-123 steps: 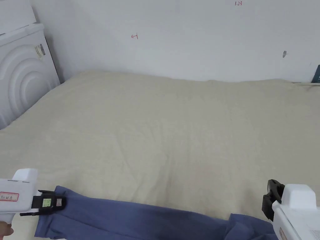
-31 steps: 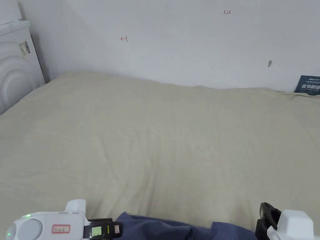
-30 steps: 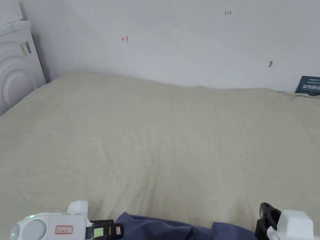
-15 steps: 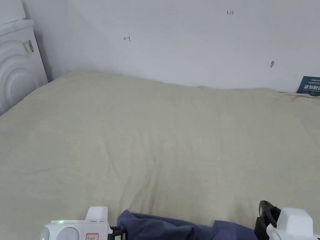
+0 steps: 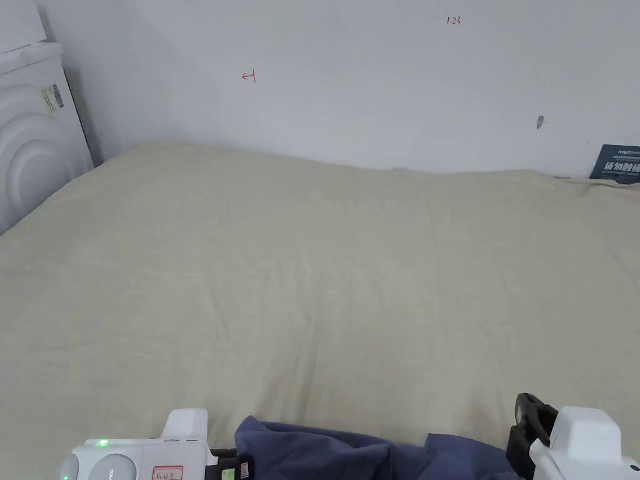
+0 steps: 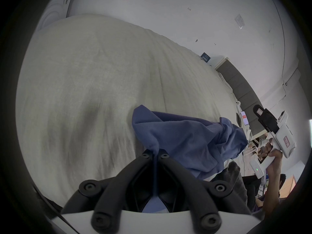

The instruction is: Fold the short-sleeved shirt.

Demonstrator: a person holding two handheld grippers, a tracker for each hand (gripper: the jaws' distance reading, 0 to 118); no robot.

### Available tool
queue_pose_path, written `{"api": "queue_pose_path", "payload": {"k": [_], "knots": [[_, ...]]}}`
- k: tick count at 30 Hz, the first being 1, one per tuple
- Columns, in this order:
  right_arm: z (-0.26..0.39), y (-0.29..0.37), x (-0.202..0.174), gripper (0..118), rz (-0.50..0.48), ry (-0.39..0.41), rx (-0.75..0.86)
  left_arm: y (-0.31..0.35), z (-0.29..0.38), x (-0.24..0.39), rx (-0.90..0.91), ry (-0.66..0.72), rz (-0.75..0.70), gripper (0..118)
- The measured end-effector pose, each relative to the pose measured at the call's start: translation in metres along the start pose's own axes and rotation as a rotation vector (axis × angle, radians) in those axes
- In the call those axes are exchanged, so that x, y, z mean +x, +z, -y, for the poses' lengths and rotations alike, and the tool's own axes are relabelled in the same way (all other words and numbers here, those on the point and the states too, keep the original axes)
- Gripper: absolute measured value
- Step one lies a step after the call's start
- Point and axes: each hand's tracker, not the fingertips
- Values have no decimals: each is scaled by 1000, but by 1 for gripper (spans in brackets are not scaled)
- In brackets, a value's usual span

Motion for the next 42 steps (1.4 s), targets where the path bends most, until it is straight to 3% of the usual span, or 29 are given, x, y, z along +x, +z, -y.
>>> {"api": "queue_pose_path", "payload": {"k": [12, 23, 34, 37, 42], "knots": [[-2, 0, 0, 1, -6, -1, 6, 0, 1, -16, 29, 116, 45, 0], [-5, -2, 2, 1, -5, 3, 12, 48, -23, -17, 77, 47, 23, 0], [-13, -8, -3, 1, -20, 12, 22, 145, -42, -57, 161, 74, -183, 0], [-13, -11, -6, 1, -28, 11, 23, 156, -43, -51, 157, 80, -173, 0], [-11, -14, -11, 1, -41, 1, 21, 156, -40, -15, 157, 79, -34, 0]]}}
